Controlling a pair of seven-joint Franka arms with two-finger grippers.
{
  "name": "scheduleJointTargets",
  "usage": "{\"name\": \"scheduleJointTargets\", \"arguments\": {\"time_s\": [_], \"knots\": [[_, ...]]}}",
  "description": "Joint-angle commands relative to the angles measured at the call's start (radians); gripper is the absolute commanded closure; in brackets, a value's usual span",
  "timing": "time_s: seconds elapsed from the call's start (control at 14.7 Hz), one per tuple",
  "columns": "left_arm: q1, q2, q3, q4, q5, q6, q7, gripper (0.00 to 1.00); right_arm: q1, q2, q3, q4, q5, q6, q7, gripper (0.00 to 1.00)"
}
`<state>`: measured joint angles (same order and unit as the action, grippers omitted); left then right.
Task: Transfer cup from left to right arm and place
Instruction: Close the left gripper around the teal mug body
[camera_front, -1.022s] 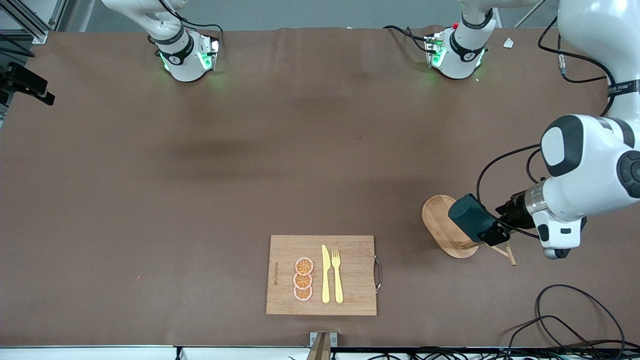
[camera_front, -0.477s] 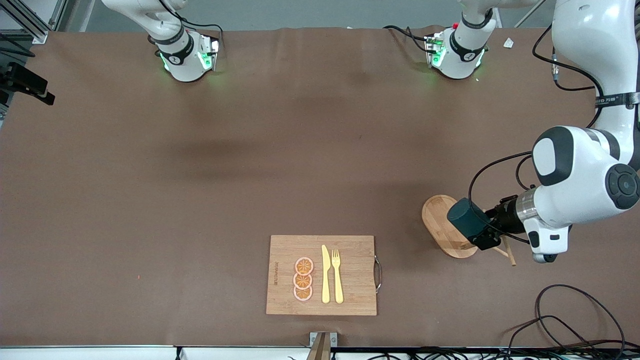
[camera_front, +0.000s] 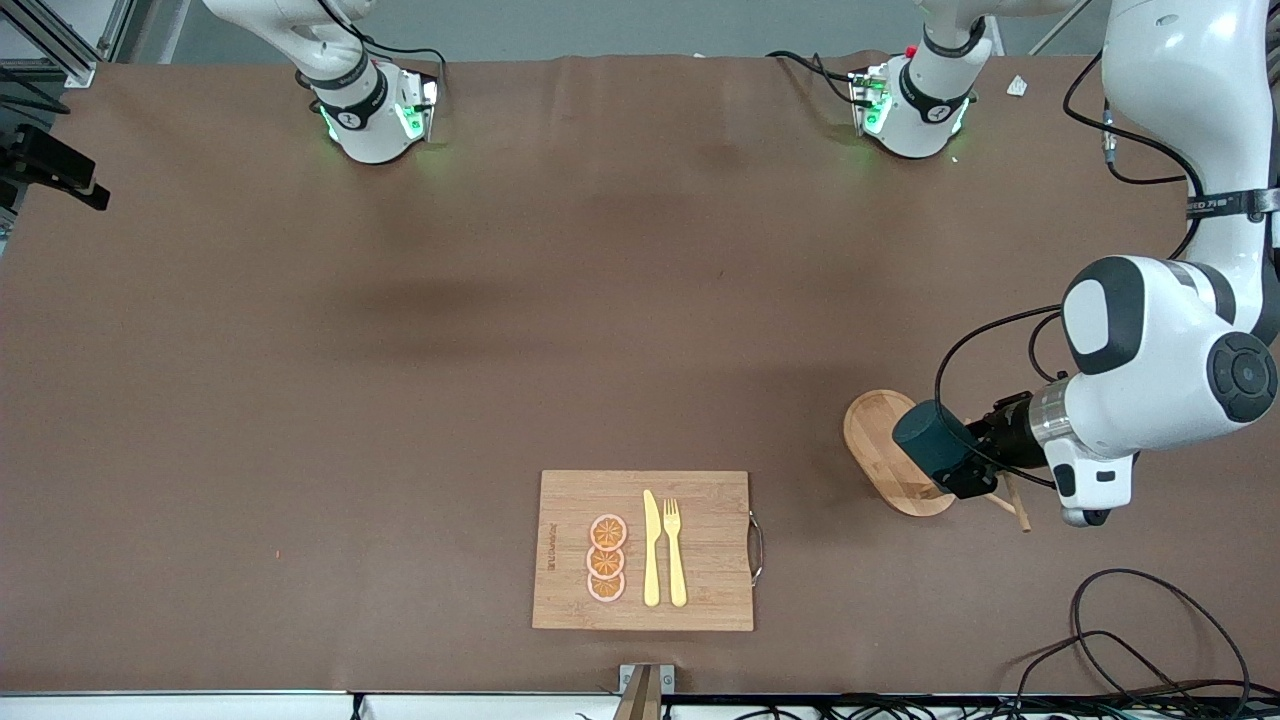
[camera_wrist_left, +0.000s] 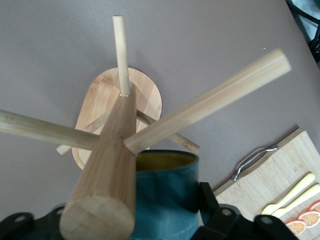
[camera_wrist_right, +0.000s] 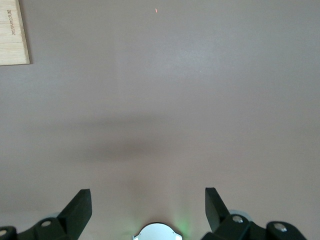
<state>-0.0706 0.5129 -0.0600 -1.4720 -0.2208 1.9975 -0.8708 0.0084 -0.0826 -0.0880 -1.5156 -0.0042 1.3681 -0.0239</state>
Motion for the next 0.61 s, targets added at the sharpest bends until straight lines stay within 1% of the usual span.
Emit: {"name": "scheduleJointTargets", "arguments": {"time_s": [0.0,0.14,0.54], "knots": [[0.005,0.006,-0.001,0.016,-0.035,-0.012,-0.017,0.46,0.008,-0.023,-0.003,-0.025,-0.002,0.0,-0.005,0.0],[0.011,-0.004,-0.001,0.016,-0.037,-0.02,-0.03,0.45,0.008,-0.023,-0.003,-0.026,-0.002,0.002,-0.005,0.0],[0.006,-0.039,-0.003,0.018,-0.06,-0.101,-0.099,0.45,0.008,-0.023,-0.003,-0.026,-0.002,0.0,-0.005,0.0]]}}
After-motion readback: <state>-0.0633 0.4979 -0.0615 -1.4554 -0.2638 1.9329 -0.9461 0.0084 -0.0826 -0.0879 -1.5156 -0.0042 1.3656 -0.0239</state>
